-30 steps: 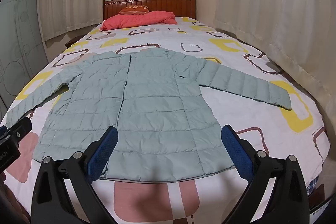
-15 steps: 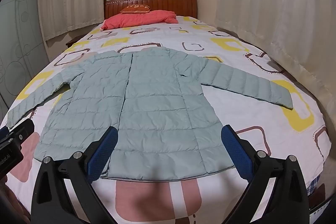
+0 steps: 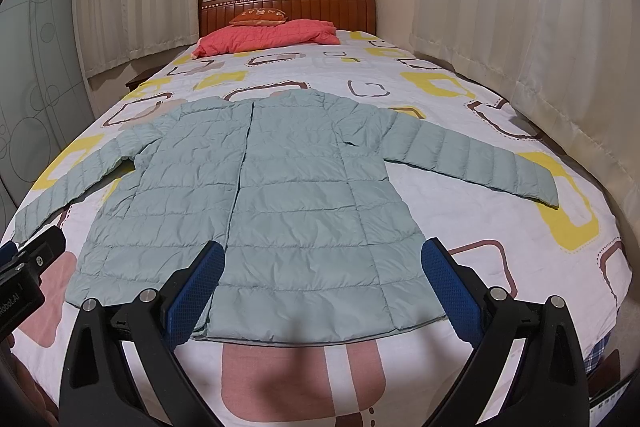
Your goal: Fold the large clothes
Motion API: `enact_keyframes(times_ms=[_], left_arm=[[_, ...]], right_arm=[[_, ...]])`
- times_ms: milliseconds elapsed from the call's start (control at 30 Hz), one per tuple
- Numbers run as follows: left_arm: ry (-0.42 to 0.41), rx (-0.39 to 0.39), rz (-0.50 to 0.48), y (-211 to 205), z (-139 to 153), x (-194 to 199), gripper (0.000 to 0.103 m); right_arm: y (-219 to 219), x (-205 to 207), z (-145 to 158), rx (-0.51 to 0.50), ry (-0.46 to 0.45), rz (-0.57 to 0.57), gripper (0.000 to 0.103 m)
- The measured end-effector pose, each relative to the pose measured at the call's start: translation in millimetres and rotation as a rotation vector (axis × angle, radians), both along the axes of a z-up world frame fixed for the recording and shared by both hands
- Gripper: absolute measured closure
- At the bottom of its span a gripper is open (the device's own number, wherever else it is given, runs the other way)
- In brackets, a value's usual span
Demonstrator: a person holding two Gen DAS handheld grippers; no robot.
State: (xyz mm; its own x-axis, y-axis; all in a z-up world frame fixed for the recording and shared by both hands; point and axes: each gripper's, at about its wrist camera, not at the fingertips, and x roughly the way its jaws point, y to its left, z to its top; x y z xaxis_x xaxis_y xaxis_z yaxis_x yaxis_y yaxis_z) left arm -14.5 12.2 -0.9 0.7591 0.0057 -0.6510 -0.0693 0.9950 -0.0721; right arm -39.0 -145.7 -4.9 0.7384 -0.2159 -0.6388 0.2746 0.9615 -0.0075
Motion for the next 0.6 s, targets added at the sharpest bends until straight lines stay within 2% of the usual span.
enact_keyframes(times_ms=[67,100,600], left_arm=[[-0.001,0.001,0.000,0.1,0.9,-2.9,0.002],[-0.002,0.013,-0.007,-11.2,-3.2,10.8,0.002],[0.001,0.011,-0.007,-10.9,-3.4,10.6,0.002]], right_arm=[[0.1,0.1,0.1,-0.001,0.000,0.000,0.005],[0.4,0.2,0.0,-0.001,0.000,0.000,0.005],[1.4,0.2,0.2,0.000,0.001,0.000,0.005]])
